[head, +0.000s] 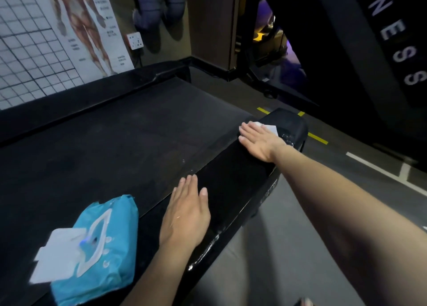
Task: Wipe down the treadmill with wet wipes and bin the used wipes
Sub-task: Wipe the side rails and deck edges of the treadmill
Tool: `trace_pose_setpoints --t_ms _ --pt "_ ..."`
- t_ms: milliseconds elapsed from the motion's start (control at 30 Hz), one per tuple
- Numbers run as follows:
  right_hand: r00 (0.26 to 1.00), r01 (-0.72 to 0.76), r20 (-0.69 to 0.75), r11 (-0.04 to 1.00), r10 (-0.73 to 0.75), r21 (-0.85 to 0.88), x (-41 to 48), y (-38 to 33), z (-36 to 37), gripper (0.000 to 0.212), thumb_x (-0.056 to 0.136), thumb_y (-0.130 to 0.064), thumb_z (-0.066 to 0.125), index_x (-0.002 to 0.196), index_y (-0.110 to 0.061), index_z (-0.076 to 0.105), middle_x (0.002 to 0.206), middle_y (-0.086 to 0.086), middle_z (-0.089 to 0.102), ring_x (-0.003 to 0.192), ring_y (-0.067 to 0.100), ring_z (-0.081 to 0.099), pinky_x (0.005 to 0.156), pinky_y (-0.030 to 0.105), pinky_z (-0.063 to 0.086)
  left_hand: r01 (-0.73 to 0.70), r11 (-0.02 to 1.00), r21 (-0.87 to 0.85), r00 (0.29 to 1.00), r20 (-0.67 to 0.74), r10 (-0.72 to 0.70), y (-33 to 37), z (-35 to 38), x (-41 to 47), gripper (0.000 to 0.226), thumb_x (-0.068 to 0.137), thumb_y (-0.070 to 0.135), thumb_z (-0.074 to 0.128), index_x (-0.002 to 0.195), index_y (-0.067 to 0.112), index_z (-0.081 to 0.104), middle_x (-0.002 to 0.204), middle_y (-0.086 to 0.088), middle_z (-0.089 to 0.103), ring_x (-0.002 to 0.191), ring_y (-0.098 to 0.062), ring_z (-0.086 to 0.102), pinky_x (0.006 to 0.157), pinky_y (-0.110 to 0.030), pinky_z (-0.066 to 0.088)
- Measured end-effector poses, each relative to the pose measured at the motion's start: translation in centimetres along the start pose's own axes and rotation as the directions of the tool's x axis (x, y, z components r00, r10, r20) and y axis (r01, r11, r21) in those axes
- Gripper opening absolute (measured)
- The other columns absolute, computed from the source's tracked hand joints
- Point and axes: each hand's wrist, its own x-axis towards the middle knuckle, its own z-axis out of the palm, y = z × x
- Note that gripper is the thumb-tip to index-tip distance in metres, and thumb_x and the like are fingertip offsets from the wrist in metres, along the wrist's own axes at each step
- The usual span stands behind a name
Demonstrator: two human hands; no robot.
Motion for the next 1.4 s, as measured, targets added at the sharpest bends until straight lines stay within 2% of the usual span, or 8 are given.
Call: trace_pose_setpoints --t_ms 233,367,567,667,833,1133,1267,1400 --pt "0.986 -0.088 -0.129 0.985 0.107 0.150 0.2 1.9 0.3 0.064 0.107 -0.047 0.016 0.162 -0.014 0.010 0.169 0.005 0.004 0.156 0.019 0.002 0.125 0.035 0.003 0.008 1.000 0.027 1.000 0.012 -0.009 0.2 -0.1 0.1 0.058 0.115 0.036 0.020 0.169 0.018 0.008 0.177 0.005 0.008 0.162 -0.005 0.000 0.128 -0.023 -0.005" --pt "0.987 0.059 -0.151 0.998 -0.053 0.037 -4.2 0.9 1.0 0.056 0.110 -0.037 0.016 0.158 -0.010 0.023 0.167 0.008 0.016 0.154 0.023 0.008 0.122 0.043 0.012 0.003 0.999 0.034 1.000 0.021 -0.004 0.3 -0.1 0.0 0.058 0.115 0.033 0.020 0.169 0.016 0.010 0.177 0.004 0.010 0.162 -0.006 0.001 0.130 -0.024 -0.004" --pt "0.982 0.182 -0.071 0.977 -0.175 0.111 -7.4 -0.9 1.6 0.060 0.109 -0.046 0.014 0.162 -0.018 0.015 0.168 -0.006 0.009 0.155 0.008 0.003 0.124 0.030 -0.003 0.007 1.000 0.027 1.000 0.011 -0.007 0.4 0.0 -0.1 0.058 0.115 0.032 0.022 0.169 0.016 0.012 0.177 0.003 0.013 0.162 -0.006 0.004 0.131 -0.027 0.000" --pt "0.958 0.263 -0.139 0.960 -0.249 0.097 -5.9 0.2 1.3 0.054 0.110 -0.038 0.018 0.154 -0.010 0.034 0.163 0.002 0.030 0.150 0.017 0.022 0.120 0.037 0.015 0.003 1.000 0.025 1.000 0.001 -0.003 0.3 0.1 0.0 0.057 0.115 0.033 0.022 0.169 0.017 0.013 0.177 0.004 0.013 0.162 -0.005 0.004 0.131 -0.025 -0.001" --pt "0.976 -0.020 -0.213 0.997 0.035 0.074 -0.1 2.6 1.3 0.076 0.101 -0.052 -0.009 0.153 -0.010 0.028 0.162 0.006 0.024 0.147 0.022 0.021 0.115 0.047 0.024 0.003 0.999 0.033 1.000 -0.009 -0.003 0.2 0.1 0.0 0.057 0.115 0.034 0.021 0.169 0.019 0.013 0.176 0.007 0.012 0.161 -0.002 0.003 0.129 -0.021 -0.003" --pt "0.792 -0.449 -0.168 0.747 0.587 0.491 -1.1 5.1 3.0 0.077 0.103 -0.051 0.005 0.156 0.004 0.020 0.164 0.020 0.018 0.152 0.027 0.013 0.125 0.040 0.007 0.000 1.000 0.026 1.000 0.000 0.000 0.1 0.3 0.2 0.057 0.115 0.031 0.024 0.169 0.016 0.015 0.176 0.003 0.015 0.162 -0.007 0.005 0.131 -0.026 0.000" --pt "0.829 -0.163 -0.422 0.881 0.366 0.444 -6.1 0.1 6.7 0.043 0.105 -0.022 0.027 0.127 0.006 0.051 0.135 0.035 0.043 0.130 0.041 0.034 0.115 0.058 0.026 0.001 1.000 0.006 1.000 -0.007 -0.001 0.2 0.3 0.1 0.057 0.115 0.031 0.023 0.169 0.015 0.014 0.177 0.002 0.015 0.162 -0.008 0.005 0.130 -0.025 -0.001" --pt "0.920 0.100 -0.388 0.919 0.061 0.382 -10.4 -1.7 6.8 0.063 0.103 -0.047 0.014 0.144 -0.013 0.047 0.149 -0.006 0.039 0.145 0.018 0.024 0.124 0.046 0.008 0.001 1.000 -0.003 1.000 -0.010 -0.001 0.2 0.2 0.2 0.057 0.115 0.031 0.022 0.169 0.015 0.013 0.177 0.002 0.014 0.162 -0.008 0.005 0.131 -0.026 -0.001"
